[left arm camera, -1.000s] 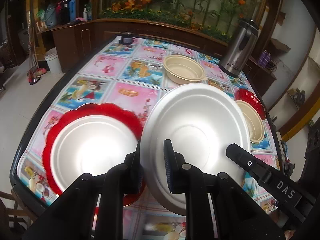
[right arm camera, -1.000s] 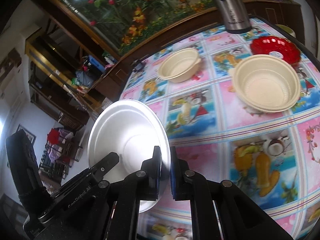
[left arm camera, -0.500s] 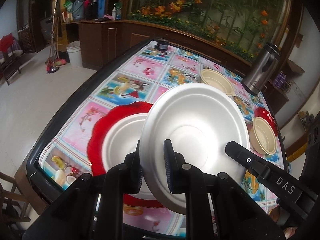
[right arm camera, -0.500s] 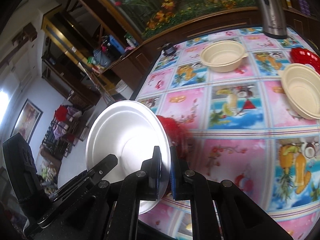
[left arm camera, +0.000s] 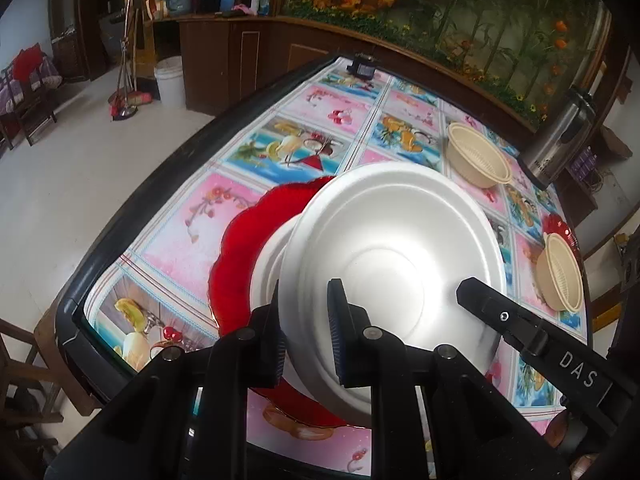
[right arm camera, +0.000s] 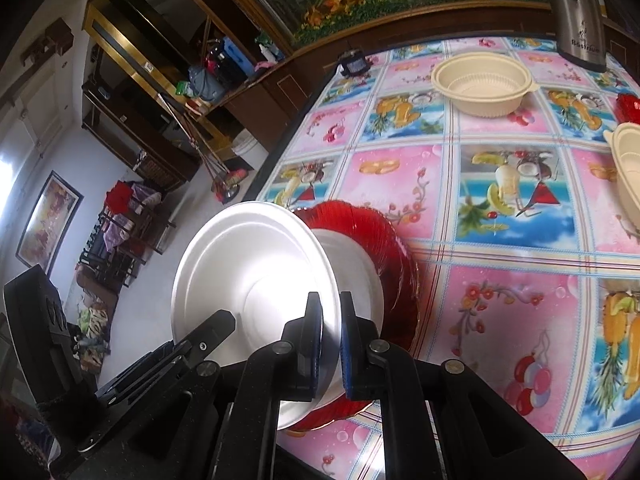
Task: Organize plates and bowls
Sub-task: 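Carry the second white plate with the left tool over the red plate stack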
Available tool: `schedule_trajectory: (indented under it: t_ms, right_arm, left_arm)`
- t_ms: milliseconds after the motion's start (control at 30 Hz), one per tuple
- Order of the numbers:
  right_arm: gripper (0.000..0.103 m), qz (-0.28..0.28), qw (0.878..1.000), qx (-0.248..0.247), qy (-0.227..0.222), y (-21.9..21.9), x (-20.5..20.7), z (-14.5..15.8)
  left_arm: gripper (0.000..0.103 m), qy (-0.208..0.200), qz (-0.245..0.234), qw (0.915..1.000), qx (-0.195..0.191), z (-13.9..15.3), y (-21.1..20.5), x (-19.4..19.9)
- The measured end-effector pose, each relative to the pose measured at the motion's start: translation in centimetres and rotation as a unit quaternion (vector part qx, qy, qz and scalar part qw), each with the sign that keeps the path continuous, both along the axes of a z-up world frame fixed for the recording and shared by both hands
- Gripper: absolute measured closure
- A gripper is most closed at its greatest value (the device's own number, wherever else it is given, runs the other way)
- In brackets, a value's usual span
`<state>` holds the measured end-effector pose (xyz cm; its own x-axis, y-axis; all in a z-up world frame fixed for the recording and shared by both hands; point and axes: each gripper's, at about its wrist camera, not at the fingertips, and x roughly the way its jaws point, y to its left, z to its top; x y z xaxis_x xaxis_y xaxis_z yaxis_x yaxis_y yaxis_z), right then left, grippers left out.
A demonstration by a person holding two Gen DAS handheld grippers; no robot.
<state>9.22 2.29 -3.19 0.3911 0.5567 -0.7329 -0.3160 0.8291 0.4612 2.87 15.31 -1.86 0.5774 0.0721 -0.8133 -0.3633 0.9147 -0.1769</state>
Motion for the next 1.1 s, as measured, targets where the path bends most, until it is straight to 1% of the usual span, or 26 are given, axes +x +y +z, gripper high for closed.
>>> schedule_trajectory:
  t_ms: [167,333,500,1100]
  right_arm:
    - [0.095,0.001,1.000,-0.007,0.010,0.5,0.4,-1.0]
    - [0.095,0.006,1.000,-0.007,0.017,0.7,0.7,-1.5]
    - [0.095,0.016,1.000,-0.008,0.017,0.9,0.9,-1.4]
    - [0.095,0.022,0.999,-0.013,0.018,1.1,1.1,-1.6]
  left_arm:
    - [0.087,0.011,0.001,0.9999,0.002,-0.9,0.0,0.2]
    - [0.087,0.017,0.008,0.9998,0.009,-1.2,0.2,0.1]
    - [0.087,0.015,0.017,0.9997,0.009,-1.1,0.5,0.0]
    - [0.087,0.018,0.015,0.9997,0.011,-1.3,0.5,0.1]
